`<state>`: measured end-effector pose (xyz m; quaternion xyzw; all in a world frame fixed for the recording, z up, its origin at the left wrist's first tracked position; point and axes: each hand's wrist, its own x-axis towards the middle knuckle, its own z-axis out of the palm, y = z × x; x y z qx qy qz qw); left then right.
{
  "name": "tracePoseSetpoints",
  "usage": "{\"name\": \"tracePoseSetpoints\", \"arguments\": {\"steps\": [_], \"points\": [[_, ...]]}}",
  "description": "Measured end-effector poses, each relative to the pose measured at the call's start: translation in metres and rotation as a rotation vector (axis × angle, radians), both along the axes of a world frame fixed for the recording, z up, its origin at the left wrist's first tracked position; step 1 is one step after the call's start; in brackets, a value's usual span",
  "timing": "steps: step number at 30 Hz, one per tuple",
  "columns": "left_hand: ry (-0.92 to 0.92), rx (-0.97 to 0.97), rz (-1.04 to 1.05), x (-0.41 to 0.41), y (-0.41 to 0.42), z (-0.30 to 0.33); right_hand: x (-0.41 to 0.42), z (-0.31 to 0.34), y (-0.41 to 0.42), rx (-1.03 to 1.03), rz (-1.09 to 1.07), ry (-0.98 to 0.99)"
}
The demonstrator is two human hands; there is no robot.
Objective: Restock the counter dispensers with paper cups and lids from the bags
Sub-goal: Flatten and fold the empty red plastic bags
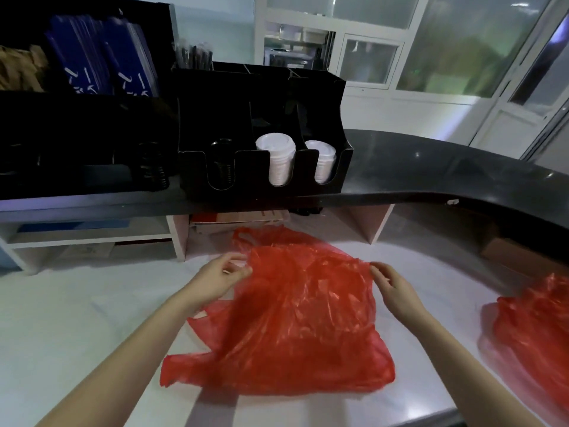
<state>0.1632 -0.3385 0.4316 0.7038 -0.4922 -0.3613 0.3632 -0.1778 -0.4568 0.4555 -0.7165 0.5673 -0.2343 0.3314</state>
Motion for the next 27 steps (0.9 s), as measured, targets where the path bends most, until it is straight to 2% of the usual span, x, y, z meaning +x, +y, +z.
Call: {"name": "tracePoseSetpoints", "arguments": {"steps": [2, 5, 8, 10, 14, 18, 21, 23, 25, 27], "points": [[-0.009, 0.006, 0.137, -0.019, -0.025, -0.006, 0.015, -0.004, -0.016, 0.068, -0.005, 0.006], [0.063, 0.079, 0.235, -0.042, -0.059, -0.014, 0.032, -0.016, -0.033, 0.147, 0.056, 0.014], [0.196, 0.157, 0.259, -0.06, -0.078, -0.021, 0.037, -0.029, -0.043, 0.093, 0.133, 0.042], [0.299, 0.1, 0.363, -0.062, -0.088, -0.03, 0.032, -0.038, -0.05, 0.053, 0.119, 0.019], [0.322, -0.072, 0.679, -0.04, -0.1, -0.037, 0.013, -0.047, -0.073, 0.003, -0.139, -0.131], [0.343, -0.173, 0.908, -0.008, -0.108, -0.032, -0.017, -0.057, -0.099, 0.011, -0.37, -0.099], [0.289, -0.109, 0.847, 0.0, -0.116, -0.034, -0.017, -0.059, -0.111, 0.158, -0.385, -0.262], [0.319, 0.037, 0.73, -0.012, -0.118, -0.039, -0.008, -0.062, -0.116, 0.198, -0.386, -0.358], [0.433, 0.178, 0.642, -0.027, -0.118, -0.034, 0.001, -0.066, -0.122, 0.184, -0.373, -0.344], [0.47, 0.177, 0.623, -0.032, -0.122, -0.033, 0.005, -0.07, -0.128, 0.183, -0.423, -0.319]]}}
